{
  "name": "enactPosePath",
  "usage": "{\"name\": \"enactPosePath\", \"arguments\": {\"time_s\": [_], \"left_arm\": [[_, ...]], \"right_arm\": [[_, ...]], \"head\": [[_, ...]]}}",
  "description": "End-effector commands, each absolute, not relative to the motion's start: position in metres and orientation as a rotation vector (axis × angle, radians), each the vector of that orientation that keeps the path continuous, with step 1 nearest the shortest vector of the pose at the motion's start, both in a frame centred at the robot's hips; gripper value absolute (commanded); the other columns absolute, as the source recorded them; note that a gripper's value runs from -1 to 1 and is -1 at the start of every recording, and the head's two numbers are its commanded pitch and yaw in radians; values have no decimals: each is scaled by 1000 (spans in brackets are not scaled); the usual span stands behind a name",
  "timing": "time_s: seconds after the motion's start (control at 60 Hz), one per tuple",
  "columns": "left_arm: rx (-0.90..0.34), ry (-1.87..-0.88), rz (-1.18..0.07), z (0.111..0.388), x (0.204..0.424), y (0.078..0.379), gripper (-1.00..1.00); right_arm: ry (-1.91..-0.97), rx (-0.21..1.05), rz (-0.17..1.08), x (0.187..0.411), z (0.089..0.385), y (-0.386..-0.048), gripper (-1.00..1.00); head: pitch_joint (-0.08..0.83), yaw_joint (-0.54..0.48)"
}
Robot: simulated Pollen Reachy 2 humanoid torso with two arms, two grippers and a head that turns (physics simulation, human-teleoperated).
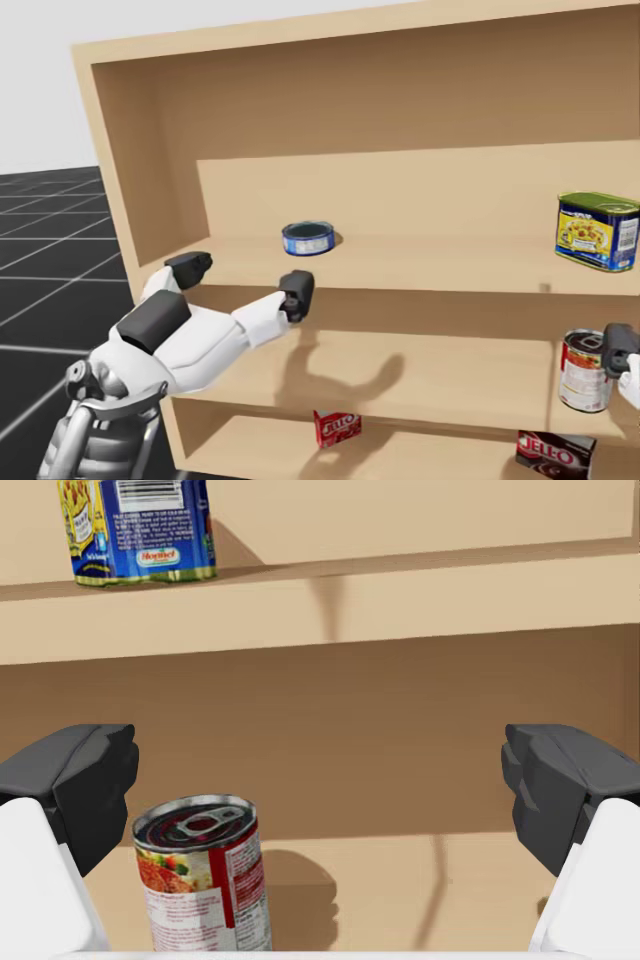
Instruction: Retrieve the tuna can from the shelves.
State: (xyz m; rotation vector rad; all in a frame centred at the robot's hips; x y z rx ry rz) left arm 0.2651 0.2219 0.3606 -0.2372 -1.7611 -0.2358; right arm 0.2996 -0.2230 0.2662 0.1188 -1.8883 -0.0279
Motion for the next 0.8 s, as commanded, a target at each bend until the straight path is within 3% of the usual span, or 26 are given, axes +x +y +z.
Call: {"name": "enactPosePath", "arguments": {"time_s": [0.017,0.417,0.8], "left_arm": [[-238,-1715,-230,374,281,214,-1000],[-262,-1631,-159,388,352,193,-1000],[-190,-1522,-86,373,412,181,-1000]], "right_arm": [[-1882,134,-49,300,264,-220,-1000],[-1880,135,-55,301,264,-223,-1000],[-1880,145,-70,301,266,-227,-1000]], "head": [[186,242],[192,247],[199,239]]}}
